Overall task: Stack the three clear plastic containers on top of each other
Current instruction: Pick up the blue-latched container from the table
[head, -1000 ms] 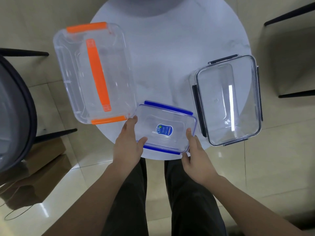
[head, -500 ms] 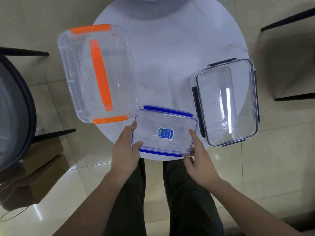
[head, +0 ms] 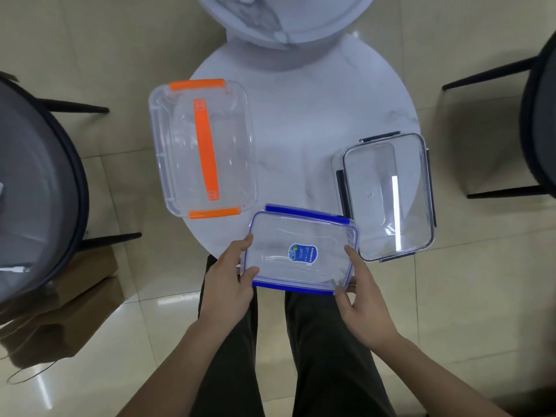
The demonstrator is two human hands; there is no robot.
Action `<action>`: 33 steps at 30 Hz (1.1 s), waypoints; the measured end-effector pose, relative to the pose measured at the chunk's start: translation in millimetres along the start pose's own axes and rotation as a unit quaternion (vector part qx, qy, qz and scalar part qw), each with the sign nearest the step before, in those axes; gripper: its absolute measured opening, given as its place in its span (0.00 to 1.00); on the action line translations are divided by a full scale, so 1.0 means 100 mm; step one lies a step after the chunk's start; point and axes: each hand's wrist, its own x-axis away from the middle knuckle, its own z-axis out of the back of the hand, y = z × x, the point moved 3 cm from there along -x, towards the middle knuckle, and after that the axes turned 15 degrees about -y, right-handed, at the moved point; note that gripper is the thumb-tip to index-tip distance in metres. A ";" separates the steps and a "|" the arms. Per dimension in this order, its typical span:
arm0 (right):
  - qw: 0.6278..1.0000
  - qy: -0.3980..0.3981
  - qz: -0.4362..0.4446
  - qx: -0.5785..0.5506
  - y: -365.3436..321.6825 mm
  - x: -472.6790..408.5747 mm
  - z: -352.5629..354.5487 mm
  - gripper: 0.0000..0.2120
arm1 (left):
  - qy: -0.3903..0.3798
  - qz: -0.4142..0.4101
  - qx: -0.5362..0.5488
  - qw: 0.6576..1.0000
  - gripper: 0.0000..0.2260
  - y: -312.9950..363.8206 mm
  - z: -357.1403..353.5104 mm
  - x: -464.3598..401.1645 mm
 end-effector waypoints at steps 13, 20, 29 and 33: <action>0.991 0.122 0.020 -0.052 -0.48 0.15 0.20 0.26 | 0.028 -0.076 0.052 0.995 0.26 0.44 0.32 0.15; 0.981 0.178 0.050 -0.052 -0.76 0.14 0.36 0.23 | 0.018 -0.087 0.148 0.985 0.24 0.77 0.54 0.11; 0.929 0.220 0.097 -0.280 -1.01 0.09 0.66 0.31 | -0.024 -0.062 0.213 0.975 0.22 0.86 0.59 0.12; 0.908 0.227 0.089 -0.340 -1.11 0.02 0.60 0.37 | -0.005 -0.046 0.274 0.961 0.25 0.79 0.39 0.19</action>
